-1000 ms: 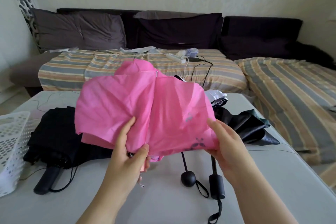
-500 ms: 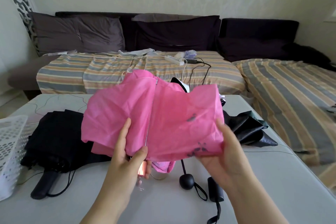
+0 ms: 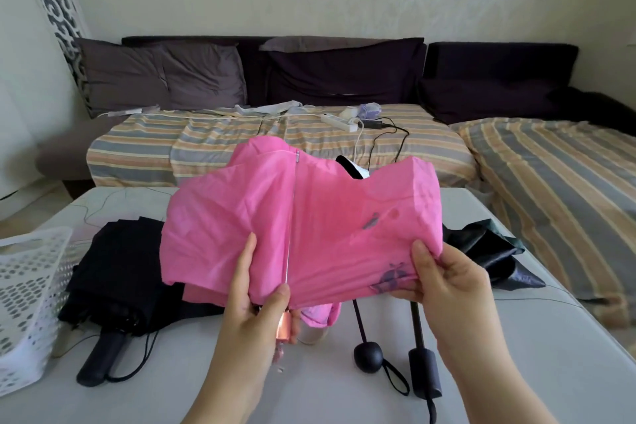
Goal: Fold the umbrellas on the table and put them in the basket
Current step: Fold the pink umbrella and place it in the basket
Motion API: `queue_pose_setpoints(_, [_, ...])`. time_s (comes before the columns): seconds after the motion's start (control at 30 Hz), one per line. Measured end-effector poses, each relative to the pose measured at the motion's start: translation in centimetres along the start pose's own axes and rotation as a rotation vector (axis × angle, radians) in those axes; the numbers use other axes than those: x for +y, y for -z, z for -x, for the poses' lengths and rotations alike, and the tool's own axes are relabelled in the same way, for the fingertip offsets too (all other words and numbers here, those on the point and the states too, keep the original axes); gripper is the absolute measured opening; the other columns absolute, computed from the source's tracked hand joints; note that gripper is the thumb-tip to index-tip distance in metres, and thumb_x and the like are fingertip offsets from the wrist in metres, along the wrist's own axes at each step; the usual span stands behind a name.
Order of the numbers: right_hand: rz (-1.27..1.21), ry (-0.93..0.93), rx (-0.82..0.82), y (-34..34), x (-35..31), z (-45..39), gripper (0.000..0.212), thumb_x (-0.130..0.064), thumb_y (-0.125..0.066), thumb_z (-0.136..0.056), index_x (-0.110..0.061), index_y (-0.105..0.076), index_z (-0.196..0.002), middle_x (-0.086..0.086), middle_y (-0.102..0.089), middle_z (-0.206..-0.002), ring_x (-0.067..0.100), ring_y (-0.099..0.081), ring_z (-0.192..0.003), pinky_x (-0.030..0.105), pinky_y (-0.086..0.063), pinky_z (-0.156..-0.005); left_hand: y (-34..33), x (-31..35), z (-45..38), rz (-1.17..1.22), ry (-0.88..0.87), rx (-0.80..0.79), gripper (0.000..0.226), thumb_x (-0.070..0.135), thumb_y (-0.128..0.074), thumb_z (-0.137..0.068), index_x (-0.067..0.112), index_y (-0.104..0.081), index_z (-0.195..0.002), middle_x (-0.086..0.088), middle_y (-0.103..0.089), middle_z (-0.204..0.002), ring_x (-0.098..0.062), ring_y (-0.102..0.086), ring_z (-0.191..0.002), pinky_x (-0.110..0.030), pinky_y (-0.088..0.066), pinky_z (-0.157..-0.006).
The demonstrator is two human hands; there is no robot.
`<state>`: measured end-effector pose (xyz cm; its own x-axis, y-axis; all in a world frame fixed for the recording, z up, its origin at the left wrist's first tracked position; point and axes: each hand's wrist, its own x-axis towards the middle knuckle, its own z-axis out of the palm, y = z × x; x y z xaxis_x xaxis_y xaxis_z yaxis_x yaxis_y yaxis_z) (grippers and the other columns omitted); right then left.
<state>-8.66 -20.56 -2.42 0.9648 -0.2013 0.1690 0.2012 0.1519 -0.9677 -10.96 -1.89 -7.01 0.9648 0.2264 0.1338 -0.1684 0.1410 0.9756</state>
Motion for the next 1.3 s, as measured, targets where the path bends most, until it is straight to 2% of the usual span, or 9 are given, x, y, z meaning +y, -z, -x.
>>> queue_pose_setpoints(0.1, [0.245,0.017,0.074,0.6,1.1,-0.3,0.020,-0.006,-0.048,-0.098,-0.005,-0.061,-0.083,0.002,-0.064,-0.049,0.014,-0.063,-0.042,0.022,-0.052,-0.044,0.0,-0.2,-0.2,0.044,-0.023,0.027,0.070,-0.003,-0.054,-0.091,0.059,-0.048,-0.123,0.023,-0.058,-0.124,-0.009,-0.067,-0.099,-0.018,-0.053,-0.069])
queue_pose_setpoints(0.27, [0.733,-0.254,-0.055,2.1,3.3,-1.5,0.067,-0.013,-0.057,-0.092,-0.018,-0.024,-0.150,0.009,-0.065,-0.119,0.026,-0.062,-0.107,0.031,-0.045,-0.080,0.7,0.7,0.1,-0.004,-0.014,-0.072,0.072,-0.003,-0.053,-0.090,0.061,-0.047,-0.122,0.009,-0.068,-0.079,-0.018,-0.060,-0.055,-0.026,-0.052,-0.052])
queue_pose_setpoints(0.4, [0.654,0.388,0.144,0.4,-3.5,-2.6,0.041,-0.024,-0.061,-0.090,-0.028,-0.048,-0.129,-0.018,-0.051,-0.110,0.001,-0.056,-0.098,0.012,-0.043,-0.078,1.3,1.2,0.0,0.007,0.010,-0.131,0.074,0.001,-0.060,-0.080,0.062,-0.051,-0.119,0.019,-0.067,-0.105,-0.019,-0.066,-0.058,-0.025,-0.053,-0.051])
queue_pose_setpoints(0.53, [0.732,0.309,-0.224,-2.9,-5.6,-7.6,0.026,-0.023,-0.053,-0.096,-0.026,-0.059,-0.121,-0.017,-0.058,-0.098,-0.004,-0.055,-0.085,0.001,-0.040,-0.067,1.2,1.3,0.1,0.063,-0.002,-0.193,0.077,0.009,-0.082,-0.068,0.053,-0.054,-0.124,-0.021,-0.063,-0.113,-0.044,-0.064,-0.067,-0.040,-0.058,-0.062])
queue_pose_setpoints(0.63, [0.750,0.273,-0.319,-4.2,-5.3,-9.9,0.020,-0.026,-0.052,-0.097,-0.026,-0.064,-0.113,-0.009,-0.065,-0.094,0.006,-0.060,-0.081,0.008,-0.040,-0.062,1.0,1.8,0.1,0.170,0.030,-0.287,0.099,0.041,-0.095,-0.027,0.054,-0.058,-0.118,-0.023,-0.062,-0.081,-0.033,-0.053,-0.042,-0.032,-0.049,-0.042])
queue_pose_setpoints(0.8, [0.682,0.243,-0.295,-4.4,-5.5,-11.3,0.011,-0.025,-0.055,-0.096,-0.022,-0.064,-0.100,-0.007,-0.061,-0.084,0.004,-0.054,-0.071,0.021,-0.042,-0.067,1.4,1.8,0.2,0.144,0.020,-0.281,0.090,0.034,-0.095,-0.042,0.050,-0.058,-0.122,-0.030,-0.058,-0.087,-0.028,-0.058,-0.051,-0.029,-0.050,-0.048])
queue_pose_setpoints(0.97, [0.630,0.160,-0.333,-3.7,-6.7,-11.9,0.026,-0.031,-0.061,-0.092,-0.021,-0.055,-0.068,-0.008,-0.055,-0.066,0.005,-0.048,-0.060,0.021,-0.037,-0.062,1.3,2.4,0.0,0.019,-0.081,-0.230,0.072,-0.028,-0.051,-0.076,0.032,-0.054,-0.116,0.037,-0.061,-0.109,0.020,-0.060,-0.084,0.002,-0.042,-0.066])
queue_pose_setpoints(1.2, [0.396,0.059,-0.250,-3.4,-6.7,-11.5,0.014,-0.018,-0.067,-0.089,-0.016,-0.063,-0.075,-0.006,-0.062,-0.064,0.007,-0.054,-0.057,0.023,-0.042,-0.057,1.6,1.5,-0.5,0.093,-0.040,-0.181,0.074,-0.015,-0.069,-0.070,0.039,-0.058,-0.119,0.021,-0.060,-0.122,0.005,-0.064,-0.093,-0.006,-0.049,-0.069])
queue_pose_setpoints(1.3, [0.518,0.081,-0.089,-2.5,-6.0,-9.9,0.032,-0.032,-0.065,-0.088,-0.023,-0.056,-0.118,-0.010,-0.058,-0.105,0.008,-0.057,-0.092,0.029,-0.045,-0.081,1.3,1.2,-0.9,0.106,0.005,-0.149,0.070,-0.013,-0.064,-0.076,0.042,-0.057,-0.118,0.019,-0.059,-0.120,0.001,-0.067,-0.084,-0.012,-0.053,-0.064])
